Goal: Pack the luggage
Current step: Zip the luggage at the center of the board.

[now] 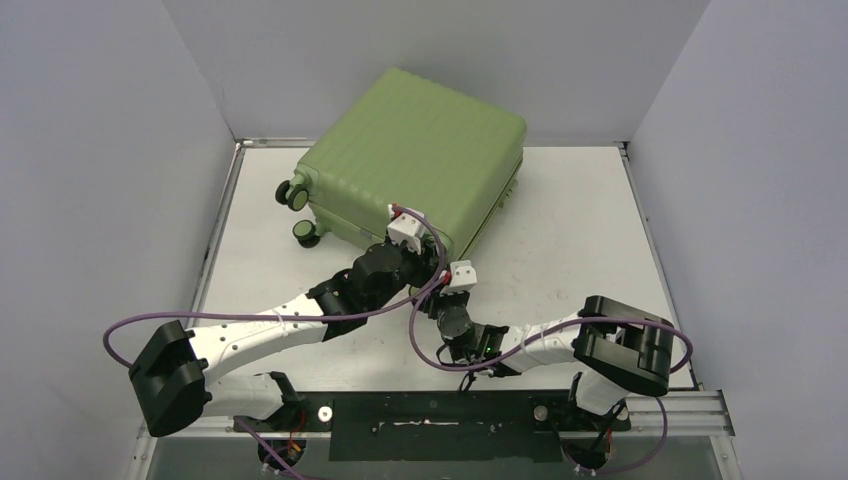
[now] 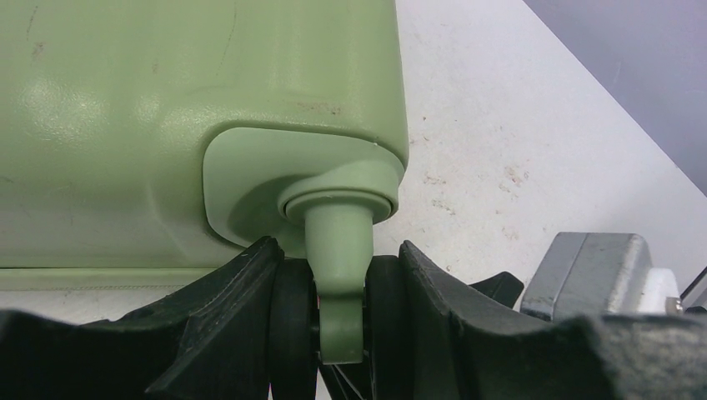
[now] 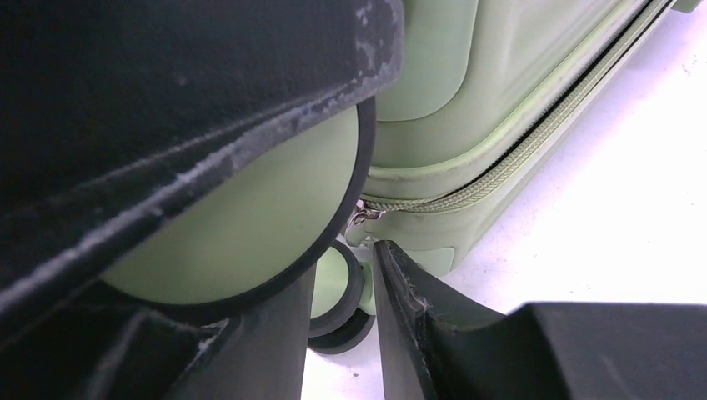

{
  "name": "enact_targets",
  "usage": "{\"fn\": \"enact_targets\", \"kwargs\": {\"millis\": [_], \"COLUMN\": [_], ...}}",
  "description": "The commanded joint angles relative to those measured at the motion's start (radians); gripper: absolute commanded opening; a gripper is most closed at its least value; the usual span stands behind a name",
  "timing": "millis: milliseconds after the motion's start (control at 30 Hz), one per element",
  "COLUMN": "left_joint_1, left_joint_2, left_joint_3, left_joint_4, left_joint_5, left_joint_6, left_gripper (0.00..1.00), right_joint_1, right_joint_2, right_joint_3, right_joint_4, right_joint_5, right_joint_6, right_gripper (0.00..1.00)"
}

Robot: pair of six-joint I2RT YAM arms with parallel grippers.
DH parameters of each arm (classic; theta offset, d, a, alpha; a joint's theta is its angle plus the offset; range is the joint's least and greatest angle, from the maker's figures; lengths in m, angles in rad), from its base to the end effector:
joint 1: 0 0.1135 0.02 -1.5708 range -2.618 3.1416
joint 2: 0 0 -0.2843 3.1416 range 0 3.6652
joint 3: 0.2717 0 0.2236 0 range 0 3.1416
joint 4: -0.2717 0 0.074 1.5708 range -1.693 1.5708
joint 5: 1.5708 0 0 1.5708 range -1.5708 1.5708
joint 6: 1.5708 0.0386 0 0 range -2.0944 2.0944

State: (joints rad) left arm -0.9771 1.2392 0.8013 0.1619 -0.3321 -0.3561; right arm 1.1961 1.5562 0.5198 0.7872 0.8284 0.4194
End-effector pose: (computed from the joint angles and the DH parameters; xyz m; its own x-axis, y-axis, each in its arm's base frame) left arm 0.1527 -0.2037 0.3152 -0.3549 -0.0633 -0.9328 0.5168 0.8181 -0.2522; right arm 0.1268 0.2448 0.2183 -0.2322 0.1617 -0.9591 -0.2992 0.9264 0.2287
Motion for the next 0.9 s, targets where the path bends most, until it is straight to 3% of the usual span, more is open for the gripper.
{"fn": "enact_targets", "kwargs": {"millis": [0,67,200,400,867], "left_joint_1": [0.007,0.007,0.007,0.007,0.009], "left_joint_2": [-0.020,-0.018,-0.012,-0.015,-0.032], "left_joint_3": [-0.011,-0.013,-0.011,-0.010,-0.027], "left_joint_4": [-0.092,-0.091,-0.089,-0.095,-0.104], "left_joint_5": [-0.011,-0.014,-0.011,-0.024,-0.037], "left_joint_6": [0.014,0.015,0.014,0.022,0.031], "left_gripper": [0.00,0.00,0.00,0.00,0.00], "right_joint_1": [-0.088,-0.088,-0.094,-0.095,-0.084], "right_joint_2": [0.016,0.022,0.027,-0.007,-0.115], "right_joint_3": [0.002,0.006,0.000,-0.027,-0.123], "right_joint_4": [0.079,0.077,0.095,0.091,0.104], "right_joint_5": [0.067,0.068,0.067,0.076,0.013], "right_joint_6": [-0.014,-0.021,-0.025,-0.024,-0.074], "right_gripper": [0.30,0.29,0.14,0.00,0.00]}}
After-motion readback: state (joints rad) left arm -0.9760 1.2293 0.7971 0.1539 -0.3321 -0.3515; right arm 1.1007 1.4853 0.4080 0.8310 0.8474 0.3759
